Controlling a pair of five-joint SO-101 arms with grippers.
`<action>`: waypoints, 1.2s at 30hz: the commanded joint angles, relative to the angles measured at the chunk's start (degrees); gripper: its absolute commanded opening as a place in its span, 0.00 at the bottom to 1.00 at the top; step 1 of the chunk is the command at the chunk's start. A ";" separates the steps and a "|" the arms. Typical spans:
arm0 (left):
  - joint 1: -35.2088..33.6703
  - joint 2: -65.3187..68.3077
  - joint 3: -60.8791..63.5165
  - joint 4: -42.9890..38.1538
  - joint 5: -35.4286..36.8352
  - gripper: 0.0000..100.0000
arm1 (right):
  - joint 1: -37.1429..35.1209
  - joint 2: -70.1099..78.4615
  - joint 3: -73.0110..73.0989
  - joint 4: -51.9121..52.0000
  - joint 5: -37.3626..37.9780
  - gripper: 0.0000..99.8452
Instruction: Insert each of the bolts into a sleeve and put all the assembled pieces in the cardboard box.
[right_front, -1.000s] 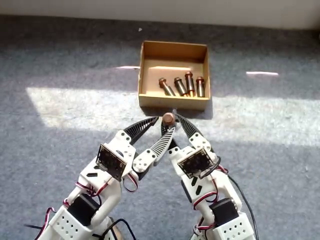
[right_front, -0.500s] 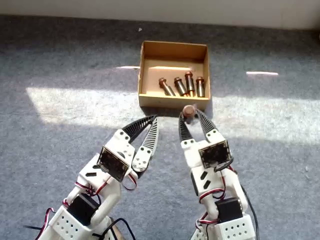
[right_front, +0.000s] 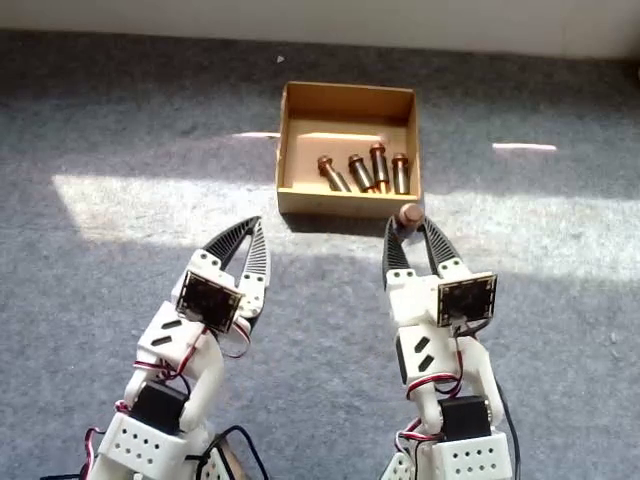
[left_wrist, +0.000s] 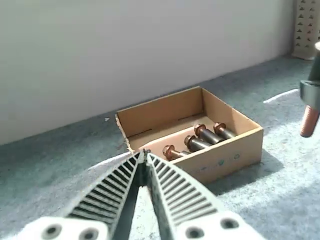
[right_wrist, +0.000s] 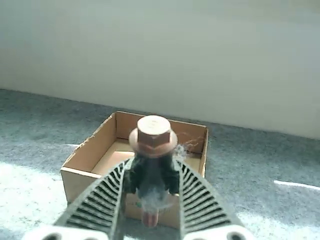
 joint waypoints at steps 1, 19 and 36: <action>-4.00 -0.40 1.80 -0.09 0.09 0.01 | 0.92 -0.84 8.13 -0.40 -0.88 0.01; -16.48 0.13 1.89 22.33 9.49 0.01 | 1.10 -0.75 8.13 1.63 -0.18 0.01; -14.46 0.13 1.89 25.67 9.23 0.01 | 0.66 11.30 -17.98 12.00 8.26 0.00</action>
